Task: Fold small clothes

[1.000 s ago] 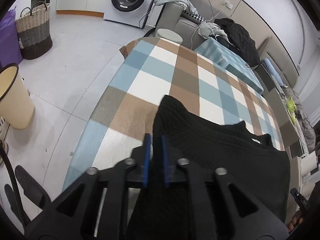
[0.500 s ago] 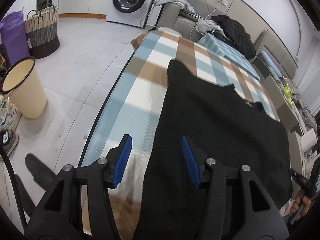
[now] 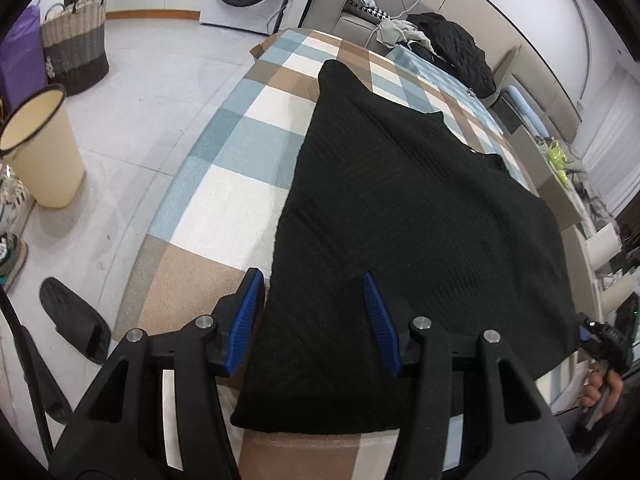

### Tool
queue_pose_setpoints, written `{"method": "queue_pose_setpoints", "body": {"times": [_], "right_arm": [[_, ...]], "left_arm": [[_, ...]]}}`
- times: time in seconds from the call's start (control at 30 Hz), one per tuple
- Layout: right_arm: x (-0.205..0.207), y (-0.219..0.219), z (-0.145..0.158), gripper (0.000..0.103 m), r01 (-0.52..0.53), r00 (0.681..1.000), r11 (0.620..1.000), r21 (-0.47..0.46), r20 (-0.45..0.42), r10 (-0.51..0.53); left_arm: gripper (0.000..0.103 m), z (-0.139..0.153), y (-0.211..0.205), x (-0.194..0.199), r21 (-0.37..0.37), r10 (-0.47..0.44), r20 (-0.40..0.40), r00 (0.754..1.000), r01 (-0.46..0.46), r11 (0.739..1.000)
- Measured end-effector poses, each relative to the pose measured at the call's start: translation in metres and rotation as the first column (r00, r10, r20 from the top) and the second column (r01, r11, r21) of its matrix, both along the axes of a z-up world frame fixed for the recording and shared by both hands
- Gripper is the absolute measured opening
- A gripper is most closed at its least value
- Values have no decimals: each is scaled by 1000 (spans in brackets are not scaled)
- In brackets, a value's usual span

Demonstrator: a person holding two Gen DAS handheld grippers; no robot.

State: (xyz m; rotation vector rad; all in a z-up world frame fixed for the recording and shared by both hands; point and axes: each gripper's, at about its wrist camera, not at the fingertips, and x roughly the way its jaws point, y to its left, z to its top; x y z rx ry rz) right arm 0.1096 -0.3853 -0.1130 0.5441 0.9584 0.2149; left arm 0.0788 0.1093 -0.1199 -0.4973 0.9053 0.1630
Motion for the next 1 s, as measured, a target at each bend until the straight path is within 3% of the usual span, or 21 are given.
{"method": "queue_pose_setpoints", "body": {"times": [0.03,0.13,0.17,0.23,0.3,0.37,0.43,0.5,0.57,0.77,1.0], "right_arm": [[1,2,1,47,-2,1000,1000,1,12,2],[2,14,12,12,-37,996,998,-44,79,40],[-1,18,19,9,-43,991,996,-79,125,53],[-18,32,39,8,-41,959,973,-228,265,102],[-22,39,38,7,-34,961,948,-316,250,118],[-17,34,26,7,-29,978,951,-307,188,91],[-12,30,18,7,-21,988,957,-289,143,65],[-13,30,19,7,-14,985,961,-277,159,60],[-11,32,21,7,-19,986,958,-287,155,66],[-8,28,14,7,-8,989,958,-287,141,51],[-7,31,14,11,8,992,950,-313,122,31]], "left_arm": [[49,0,0,0,2,2,-3,1000,-2,1000],[49,4,-4,-2,9,-6,0,1000,6,1000],[49,6,-4,-1,11,-8,3,1000,8,1000],[49,8,-6,-3,22,-10,1,1000,10,1000],[49,9,-7,-6,28,-11,4,1000,10,1000],[48,9,-6,-7,26,-12,3,1000,12,1000],[36,10,-7,-8,32,-12,9,1000,12,999],[15,11,-8,-12,50,-26,22,999,25,998],[2,13,-10,-16,69,-26,42,999,23,997],[2,25,-7,-40,52,4,98,995,-9,999],[5,19,1,-57,16,19,63,998,-20,1000]]}}
